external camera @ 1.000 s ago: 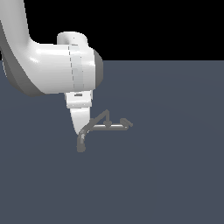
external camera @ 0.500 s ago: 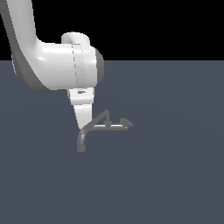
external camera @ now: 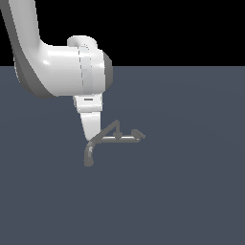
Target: Turn on the faucet by rotating a designated handle.
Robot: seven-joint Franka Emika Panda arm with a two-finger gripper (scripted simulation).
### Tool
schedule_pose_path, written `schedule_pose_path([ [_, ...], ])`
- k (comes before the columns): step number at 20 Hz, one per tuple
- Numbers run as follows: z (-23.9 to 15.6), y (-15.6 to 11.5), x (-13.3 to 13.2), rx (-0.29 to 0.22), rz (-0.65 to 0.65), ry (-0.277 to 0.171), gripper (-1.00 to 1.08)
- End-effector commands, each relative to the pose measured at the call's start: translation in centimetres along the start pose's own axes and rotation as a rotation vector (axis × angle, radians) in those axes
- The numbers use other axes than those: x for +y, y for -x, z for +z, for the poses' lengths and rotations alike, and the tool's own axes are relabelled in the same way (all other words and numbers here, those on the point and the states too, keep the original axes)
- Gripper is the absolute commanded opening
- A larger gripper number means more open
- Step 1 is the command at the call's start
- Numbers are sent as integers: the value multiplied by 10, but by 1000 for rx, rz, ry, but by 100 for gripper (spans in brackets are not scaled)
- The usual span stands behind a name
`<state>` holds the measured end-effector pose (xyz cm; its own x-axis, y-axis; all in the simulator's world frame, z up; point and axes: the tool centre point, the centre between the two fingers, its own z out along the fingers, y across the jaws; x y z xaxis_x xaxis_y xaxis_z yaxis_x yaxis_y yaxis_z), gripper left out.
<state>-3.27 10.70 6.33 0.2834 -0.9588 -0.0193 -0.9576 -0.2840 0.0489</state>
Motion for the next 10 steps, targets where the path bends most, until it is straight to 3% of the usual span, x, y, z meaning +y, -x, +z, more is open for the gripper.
schedule_pose_path([
  [1, 1, -31, -19, 7, 49, -31, -100],
  [10, -1, -65, -44, 17, 103, -50, -100],
])
